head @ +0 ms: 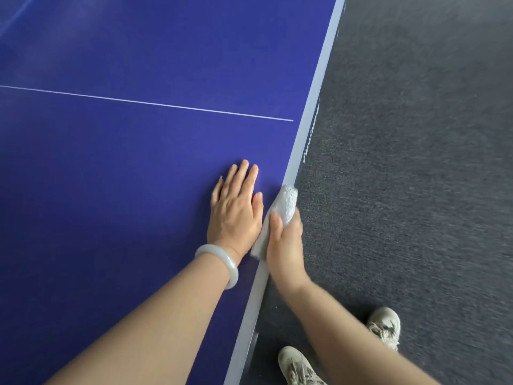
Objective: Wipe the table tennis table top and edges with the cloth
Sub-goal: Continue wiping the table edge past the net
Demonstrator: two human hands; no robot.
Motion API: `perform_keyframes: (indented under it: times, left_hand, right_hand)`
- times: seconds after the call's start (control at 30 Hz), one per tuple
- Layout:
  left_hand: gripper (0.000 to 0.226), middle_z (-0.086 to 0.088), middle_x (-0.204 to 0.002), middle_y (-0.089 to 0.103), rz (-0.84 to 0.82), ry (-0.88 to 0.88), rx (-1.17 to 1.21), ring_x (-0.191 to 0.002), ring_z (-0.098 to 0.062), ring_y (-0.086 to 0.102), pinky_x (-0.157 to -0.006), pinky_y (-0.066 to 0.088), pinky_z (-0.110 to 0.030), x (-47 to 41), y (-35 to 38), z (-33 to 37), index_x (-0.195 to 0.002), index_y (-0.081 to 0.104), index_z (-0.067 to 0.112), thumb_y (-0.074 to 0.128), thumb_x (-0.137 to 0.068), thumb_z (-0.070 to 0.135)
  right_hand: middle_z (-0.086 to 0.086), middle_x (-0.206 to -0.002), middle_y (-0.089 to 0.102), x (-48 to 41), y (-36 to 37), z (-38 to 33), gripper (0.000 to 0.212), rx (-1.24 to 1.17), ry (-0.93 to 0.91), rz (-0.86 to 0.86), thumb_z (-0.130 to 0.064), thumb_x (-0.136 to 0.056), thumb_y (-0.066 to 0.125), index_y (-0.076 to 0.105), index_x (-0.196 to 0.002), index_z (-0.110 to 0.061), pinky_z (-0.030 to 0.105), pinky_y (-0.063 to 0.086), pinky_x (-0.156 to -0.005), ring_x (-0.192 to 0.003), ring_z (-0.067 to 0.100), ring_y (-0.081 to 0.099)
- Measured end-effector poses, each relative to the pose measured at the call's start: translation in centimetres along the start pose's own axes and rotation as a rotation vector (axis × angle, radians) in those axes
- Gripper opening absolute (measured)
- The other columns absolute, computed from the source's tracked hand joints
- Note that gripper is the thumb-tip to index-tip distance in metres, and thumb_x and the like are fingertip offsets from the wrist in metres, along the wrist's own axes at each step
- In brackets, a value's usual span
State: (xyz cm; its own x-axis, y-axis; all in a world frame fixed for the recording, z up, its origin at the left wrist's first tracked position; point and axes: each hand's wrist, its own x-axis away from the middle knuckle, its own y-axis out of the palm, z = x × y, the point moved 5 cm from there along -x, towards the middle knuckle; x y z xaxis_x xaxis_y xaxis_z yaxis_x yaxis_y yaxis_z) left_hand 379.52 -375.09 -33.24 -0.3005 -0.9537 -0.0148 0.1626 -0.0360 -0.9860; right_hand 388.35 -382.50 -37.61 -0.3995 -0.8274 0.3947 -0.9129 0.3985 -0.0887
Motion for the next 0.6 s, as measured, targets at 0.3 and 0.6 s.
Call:
perform_keyframes:
  times: [0.3, 0.6]
  left_hand:
    - [0.054, 0.003, -0.163, 0.021, 0.015, -0.007, -0.007, -0.151, -0.015, 0.015, -0.122, 0.018, -0.043, 0.1, 0.2, 0.0, -0.154, 0.03, 0.02, 0.038, -0.101, 0.025]
    - [0.059, 0.003, -0.163, 0.023, 0.01, -0.009, -0.024, -0.151, -0.016, 0.017, -0.121, 0.019, -0.042, 0.1, 0.1, 0.2, -0.154, 0.031, 0.021, 0.019, -0.097, 0.034]
  right_hand:
    - [0.013, -0.147, 0.048, -9.8, -1.1, -3.9, 0.051, -0.136, -0.004, 0.125, -0.032, -0.106, 0.043, 0.034, -0.151, -0.009, 0.041, 0.033, -0.115, -0.138, 0.024, 0.044]
    - [0.011, -0.15, 0.044, -3.2, -0.2, -1.1, 0.052, -0.109, -0.037, 0.086, -0.027, -0.105, 0.043, 0.031, -0.153, -0.009, 0.042, 0.03, -0.118, -0.141, 0.022, 0.04]
